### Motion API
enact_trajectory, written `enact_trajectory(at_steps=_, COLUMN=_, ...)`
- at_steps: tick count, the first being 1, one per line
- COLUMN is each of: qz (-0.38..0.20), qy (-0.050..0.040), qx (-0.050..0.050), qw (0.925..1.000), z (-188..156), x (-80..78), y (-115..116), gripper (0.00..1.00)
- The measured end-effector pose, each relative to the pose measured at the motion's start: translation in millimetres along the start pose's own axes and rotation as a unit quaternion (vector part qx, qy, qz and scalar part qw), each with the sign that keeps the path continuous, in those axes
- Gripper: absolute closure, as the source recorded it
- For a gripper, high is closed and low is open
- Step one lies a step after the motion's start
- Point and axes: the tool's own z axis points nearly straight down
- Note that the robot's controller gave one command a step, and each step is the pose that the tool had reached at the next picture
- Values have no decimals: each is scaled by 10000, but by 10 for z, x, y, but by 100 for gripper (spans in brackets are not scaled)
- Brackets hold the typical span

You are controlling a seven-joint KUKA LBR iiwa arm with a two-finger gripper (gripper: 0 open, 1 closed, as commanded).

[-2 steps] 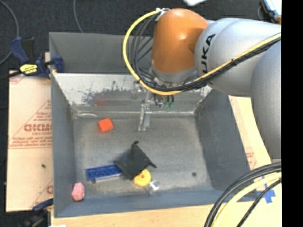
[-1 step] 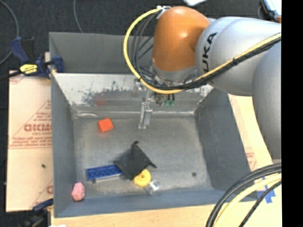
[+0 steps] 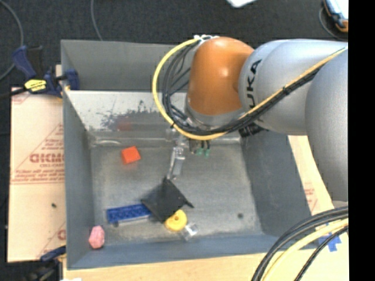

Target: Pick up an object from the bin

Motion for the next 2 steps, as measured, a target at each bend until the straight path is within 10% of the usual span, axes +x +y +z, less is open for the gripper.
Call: enact_trajectory(at_steps=2, qz=-783, qy=23, qx=13, qw=9969, z=1050, x=272, y=-249, gripper=0)
